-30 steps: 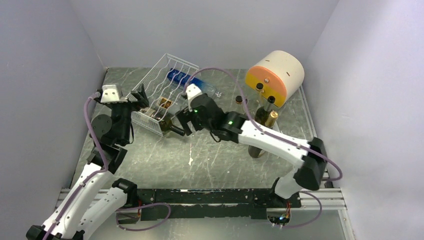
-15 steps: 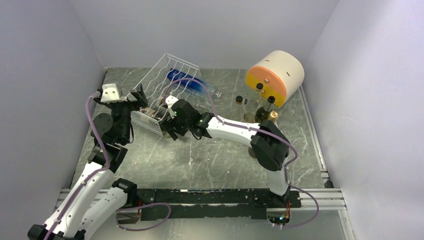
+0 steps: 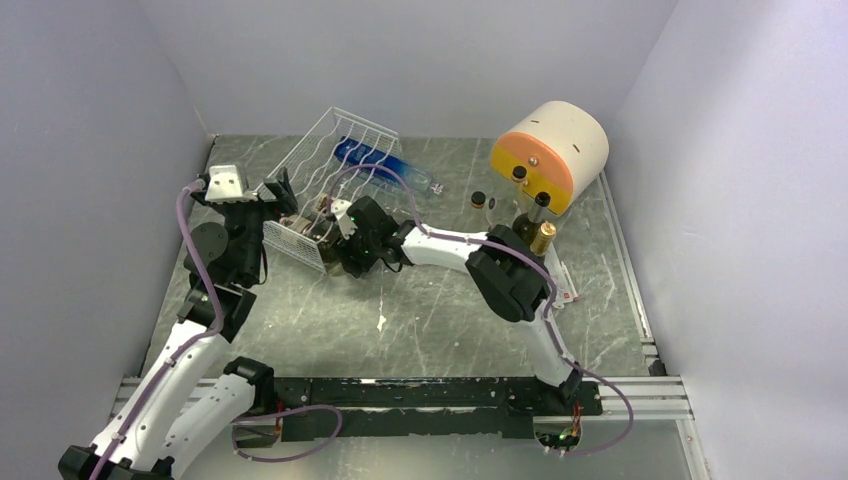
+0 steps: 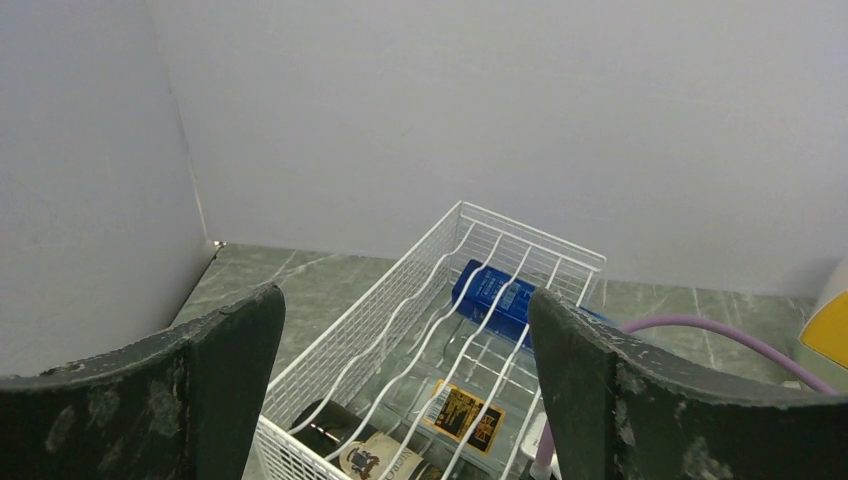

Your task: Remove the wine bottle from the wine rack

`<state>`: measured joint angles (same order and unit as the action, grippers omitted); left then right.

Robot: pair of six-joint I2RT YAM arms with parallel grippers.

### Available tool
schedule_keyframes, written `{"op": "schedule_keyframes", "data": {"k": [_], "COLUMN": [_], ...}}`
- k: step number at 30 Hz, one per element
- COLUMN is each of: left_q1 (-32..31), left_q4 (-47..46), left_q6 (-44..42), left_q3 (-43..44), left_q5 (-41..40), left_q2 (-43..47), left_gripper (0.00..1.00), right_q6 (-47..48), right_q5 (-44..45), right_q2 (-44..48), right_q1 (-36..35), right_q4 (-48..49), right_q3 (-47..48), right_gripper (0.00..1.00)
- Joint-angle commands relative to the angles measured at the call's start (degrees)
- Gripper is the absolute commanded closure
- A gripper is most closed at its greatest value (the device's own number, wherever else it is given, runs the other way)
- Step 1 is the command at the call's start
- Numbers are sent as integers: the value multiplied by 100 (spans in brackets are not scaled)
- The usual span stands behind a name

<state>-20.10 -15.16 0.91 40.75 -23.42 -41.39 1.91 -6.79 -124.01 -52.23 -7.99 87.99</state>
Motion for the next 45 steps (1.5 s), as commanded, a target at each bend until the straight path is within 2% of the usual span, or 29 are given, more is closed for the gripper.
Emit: {"op": "schedule_keyframes", "data": {"k": [1,7,15,21,26,31,35,39,41,45], "left_q1": [91,107,111,105,84,-324,-413,-514,-733,-1391], "left_q4": [-140,-176,-306,-268,-78,505,1375,1842,2086,2514], "left_q6": [85,32,-88,-127,-93,87,864,1582,1727,1770], "left_q3": [30,7,-31,46,188,580,793,365,103,-147], "left_q5": [174,250,837,1507,2388,2747,3966,5036,5075,4665], "left_q2": [8,-67,-253,-465,-688,-1007,-1151,-848,-466,370], "left_gripper": [5,5,4,3,3,1,5,13,13,13], "right_q6": [264,216,97,-230,-801,-1266,-1474,-1603,-1623,-1583], "right_q5": [-448,-646,-480,-386,-459,-691,-890,-997,-1052,-1060], "right_q2": [-99,123,1369,2405,3344,3959,4416,4898,5053,5172], "right_q1": [58,54,57,50,38,25,37,42,40,72], "right_q4": [157,97,395,225,-320,-1241,-1990,-2350,-2481,-2704], "right_q3": [143,-66,-1594,-2552,-2884,-2795,-2745,-2813,-2801,-2715], "right_gripper": [37,61,100,100,100,100,100,100,100,100]}}
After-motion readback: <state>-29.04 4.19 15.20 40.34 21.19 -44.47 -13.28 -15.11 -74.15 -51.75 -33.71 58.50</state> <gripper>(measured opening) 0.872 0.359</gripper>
